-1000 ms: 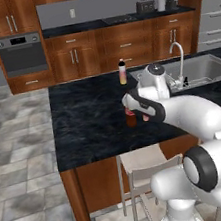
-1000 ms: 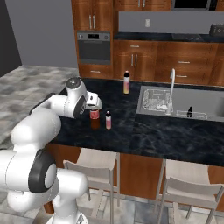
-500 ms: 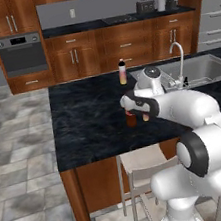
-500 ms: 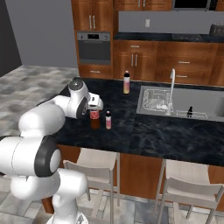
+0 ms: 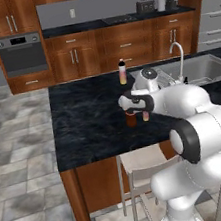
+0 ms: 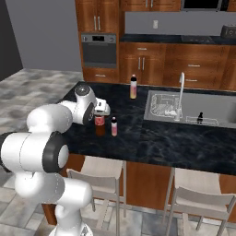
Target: Place the large bottle from the dining counter next to the other large bottle outside the sink, and place the small bottle from the dining counter next to the other small bottle inside the sink.
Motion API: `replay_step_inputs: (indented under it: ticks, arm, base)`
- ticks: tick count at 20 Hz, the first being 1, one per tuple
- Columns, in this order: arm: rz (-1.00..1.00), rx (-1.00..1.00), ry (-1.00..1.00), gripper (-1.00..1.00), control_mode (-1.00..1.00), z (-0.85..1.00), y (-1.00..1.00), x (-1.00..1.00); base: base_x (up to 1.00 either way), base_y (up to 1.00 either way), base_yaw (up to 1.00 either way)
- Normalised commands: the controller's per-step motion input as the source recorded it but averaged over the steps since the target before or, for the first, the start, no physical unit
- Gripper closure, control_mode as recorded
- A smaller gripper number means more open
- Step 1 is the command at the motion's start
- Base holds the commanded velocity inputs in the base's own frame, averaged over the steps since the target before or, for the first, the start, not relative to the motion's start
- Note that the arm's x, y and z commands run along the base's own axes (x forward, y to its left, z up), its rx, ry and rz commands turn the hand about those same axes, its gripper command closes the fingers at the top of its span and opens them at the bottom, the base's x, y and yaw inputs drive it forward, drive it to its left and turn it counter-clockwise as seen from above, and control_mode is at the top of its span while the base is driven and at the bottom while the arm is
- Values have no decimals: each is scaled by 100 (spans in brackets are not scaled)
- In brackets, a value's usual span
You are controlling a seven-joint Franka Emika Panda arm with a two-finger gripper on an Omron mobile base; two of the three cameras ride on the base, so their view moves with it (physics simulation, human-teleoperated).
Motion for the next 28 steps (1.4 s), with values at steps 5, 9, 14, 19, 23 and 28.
replay_step_inputs:
  ticks: [5,9,14,19,23,28]
  arm:
    - [0,0,0,-100,-100,-11,0,21]
    - [0,0,0,-100,-100,-16,0,23]
    - [0,0,0,-100,-100,-16,0,23]
    - [0,0,0,-100,-100,-12,0,21]
    - [0,0,0,-100,-100,-5,0,16]
    - [0,0,0,-100,-100,-2,0,18]
  base:
    - [0,0,0]
    - [0,0,0]
    - [0,0,0]
    - [0,0,0]
    - [0,0,0]
    - [0,0,0]
